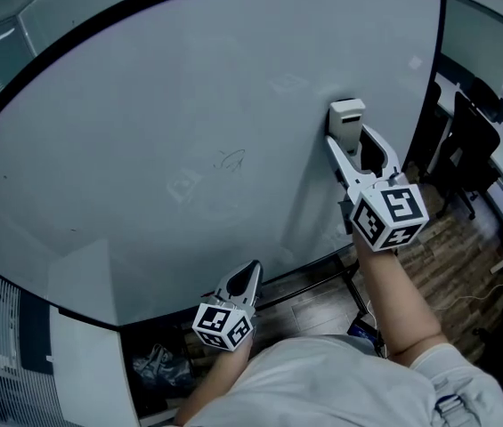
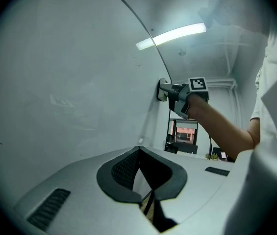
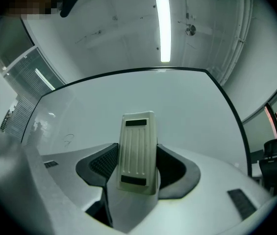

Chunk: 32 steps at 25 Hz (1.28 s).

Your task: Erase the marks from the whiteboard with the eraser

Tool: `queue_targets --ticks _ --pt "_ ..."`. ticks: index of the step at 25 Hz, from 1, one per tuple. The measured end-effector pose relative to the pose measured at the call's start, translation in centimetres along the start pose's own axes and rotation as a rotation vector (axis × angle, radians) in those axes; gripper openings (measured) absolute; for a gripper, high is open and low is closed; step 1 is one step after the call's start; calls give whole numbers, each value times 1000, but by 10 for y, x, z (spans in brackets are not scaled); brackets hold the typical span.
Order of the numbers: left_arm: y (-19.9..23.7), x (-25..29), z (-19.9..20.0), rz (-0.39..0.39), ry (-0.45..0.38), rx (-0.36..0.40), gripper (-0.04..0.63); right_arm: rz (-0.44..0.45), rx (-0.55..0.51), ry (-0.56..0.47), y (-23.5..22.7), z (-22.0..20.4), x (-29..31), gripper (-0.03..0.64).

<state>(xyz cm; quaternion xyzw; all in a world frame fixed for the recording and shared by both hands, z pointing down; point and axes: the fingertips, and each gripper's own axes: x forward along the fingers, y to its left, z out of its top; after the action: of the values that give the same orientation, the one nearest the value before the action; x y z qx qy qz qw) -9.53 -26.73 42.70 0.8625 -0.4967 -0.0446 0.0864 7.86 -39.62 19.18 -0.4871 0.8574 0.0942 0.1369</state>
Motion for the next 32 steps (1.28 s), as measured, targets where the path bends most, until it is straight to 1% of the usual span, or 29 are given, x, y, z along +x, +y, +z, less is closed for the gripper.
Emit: queue_targets --ticks 9,11,13,15,20,24,32 --pt "28 -54 7 10 2 11 8 100 -6 -17 118 -3 9 245" --pt "45 -72 7 7 -4 13 8 127 -34 -14 159 -9 16 245" --pt "74 -97 3 5 -11 9 8 157 -78 -8 215 -22 28 245" --pt "86 -114 2 10 -11 7 8 182 -99 -5 250 -25 32 245" --pt "64 -115 6 29 2 -8 8 218 -78 -18 251 -9 22 245" --pt "63 -119 8 39 1 -4 8 236 -66 -23 258 -8 20 245" --pt "66 -113 7 18 8 -5 8 236 -59 -4 253 -17 25 245"
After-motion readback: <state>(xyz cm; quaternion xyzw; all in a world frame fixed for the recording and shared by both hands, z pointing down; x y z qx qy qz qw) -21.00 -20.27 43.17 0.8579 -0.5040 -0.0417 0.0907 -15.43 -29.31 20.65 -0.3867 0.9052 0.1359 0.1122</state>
